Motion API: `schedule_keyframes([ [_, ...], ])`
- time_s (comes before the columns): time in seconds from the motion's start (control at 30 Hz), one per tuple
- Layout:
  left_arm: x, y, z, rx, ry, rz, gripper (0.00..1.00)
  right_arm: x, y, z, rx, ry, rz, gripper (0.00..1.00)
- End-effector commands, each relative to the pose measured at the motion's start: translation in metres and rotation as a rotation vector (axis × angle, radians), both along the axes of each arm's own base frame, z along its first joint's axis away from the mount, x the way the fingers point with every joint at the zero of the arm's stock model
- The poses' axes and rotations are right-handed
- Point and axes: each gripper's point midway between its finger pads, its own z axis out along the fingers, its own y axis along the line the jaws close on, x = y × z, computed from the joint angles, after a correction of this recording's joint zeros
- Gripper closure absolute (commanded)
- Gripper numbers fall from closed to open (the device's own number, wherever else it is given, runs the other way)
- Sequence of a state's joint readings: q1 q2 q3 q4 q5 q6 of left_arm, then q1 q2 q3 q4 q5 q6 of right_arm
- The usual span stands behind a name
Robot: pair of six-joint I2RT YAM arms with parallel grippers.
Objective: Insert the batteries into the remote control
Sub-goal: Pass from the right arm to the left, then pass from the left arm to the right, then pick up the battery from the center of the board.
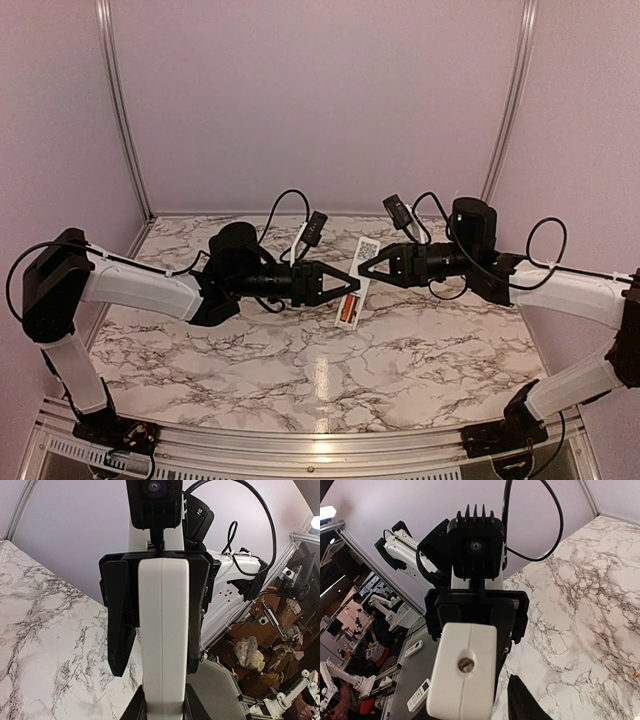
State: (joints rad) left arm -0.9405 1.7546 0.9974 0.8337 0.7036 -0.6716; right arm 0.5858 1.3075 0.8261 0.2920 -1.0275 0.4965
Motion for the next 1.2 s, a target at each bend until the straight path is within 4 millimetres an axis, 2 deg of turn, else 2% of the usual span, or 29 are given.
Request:
schedule_keyframes([
  [0.0, 0.004, -0.002, 0.007, -0.068, 0.011, 0.008, 0.93, 0.003, 0.003, 0.014, 0.056, 0.003, -0.003, 0.69],
  [0.07, 0.005, -0.003, 0.006, -0.066, 0.016, 0.009, 0.93, 0.003, 0.004, 0.015, 0.060, 0.008, 0.001, 0.72],
  [0.13, 0.006, -0.005, 0.005, -0.063, 0.019, 0.007, 0.90, 0.003, 0.004, 0.015, 0.063, 0.009, 0.006, 0.84],
  [0.2, 0.009, -0.005, 0.002, -0.042, 0.016, 0.024, 0.72, 0.006, 0.004, 0.014, 0.055, 0.006, -0.003, 0.98],
  [0.23, 0.013, -0.003, 0.001, -0.036, 0.011, 0.048, 0.62, 0.008, 0.002, 0.013, 0.047, 0.006, -0.014, 1.00],
  [0.37, 0.044, 0.021, -0.008, 0.023, -0.024, 0.219, 0.22, 0.026, -0.018, 0.011, 0.028, -0.005, -0.097, 1.00],
  [0.4, 0.055, 0.030, -0.010, 0.048, -0.036, 0.278, 0.08, 0.031, -0.024, 0.012, 0.020, -0.018, -0.122, 1.00],
  [0.43, 0.071, 0.039, -0.014, 0.083, -0.049, 0.368, 0.02, 0.037, -0.031, 0.012, 0.005, -0.036, -0.153, 1.00],
  [0.6, 0.129, 0.077, -0.048, 0.353, -0.058, 0.719, 0.01, 0.060, -0.053, 0.006, -0.122, -0.135, -0.323, 1.00],
  [0.7, 0.149, 0.083, -0.078, 0.529, -0.065, 0.742, 0.01, 0.069, -0.065, 0.006, -0.136, -0.137, -0.405, 1.00],
  [0.87, 0.158, 0.070, -0.127, 0.700, 0.006, 0.687, 0.04, 0.082, -0.089, 0.003, -0.101, -0.091, -0.493, 1.00],
  [1.0, 0.166, 0.069, -0.153, 0.750, 0.093, 0.725, 0.17, 0.087, -0.100, -0.004, -0.105, -0.062, -0.512, 1.00],
  [1.17, 0.173, 0.064, -0.184, 0.840, 0.144, 0.748, 0.30, 0.091, -0.102, -0.012, -0.099, -0.026, -0.510, 1.00],
])
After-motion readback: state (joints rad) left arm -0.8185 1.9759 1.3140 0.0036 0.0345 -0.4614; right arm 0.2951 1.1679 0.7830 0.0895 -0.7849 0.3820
